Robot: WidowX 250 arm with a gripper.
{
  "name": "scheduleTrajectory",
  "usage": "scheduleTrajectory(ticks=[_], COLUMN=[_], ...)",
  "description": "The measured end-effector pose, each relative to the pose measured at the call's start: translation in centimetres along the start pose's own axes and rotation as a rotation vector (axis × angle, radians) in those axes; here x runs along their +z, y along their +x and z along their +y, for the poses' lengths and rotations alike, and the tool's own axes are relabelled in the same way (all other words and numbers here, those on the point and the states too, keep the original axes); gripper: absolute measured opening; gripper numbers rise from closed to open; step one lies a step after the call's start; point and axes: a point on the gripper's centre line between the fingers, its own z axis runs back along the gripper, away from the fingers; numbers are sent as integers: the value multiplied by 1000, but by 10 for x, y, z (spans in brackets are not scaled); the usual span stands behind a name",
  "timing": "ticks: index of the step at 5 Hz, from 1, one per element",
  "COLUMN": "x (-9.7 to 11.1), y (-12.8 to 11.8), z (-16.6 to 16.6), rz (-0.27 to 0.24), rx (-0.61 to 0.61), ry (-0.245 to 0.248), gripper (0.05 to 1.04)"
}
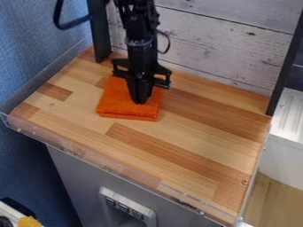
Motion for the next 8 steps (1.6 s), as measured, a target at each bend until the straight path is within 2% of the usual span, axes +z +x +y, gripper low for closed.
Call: scheduleTrajectory(ticks=[1,2,3,5,6,8], x=[15,33,46,62,63,72], y=[-5,-5,-11,-22,-25,-22], z=[1,8,22,45,53,64], rz=[13,7,5,3,5,-17], rx=[-36,-55,-69,-82,-79,-78], ry=[15,28,30,22,17,17], gripper=[486,786,999,999,999,997])
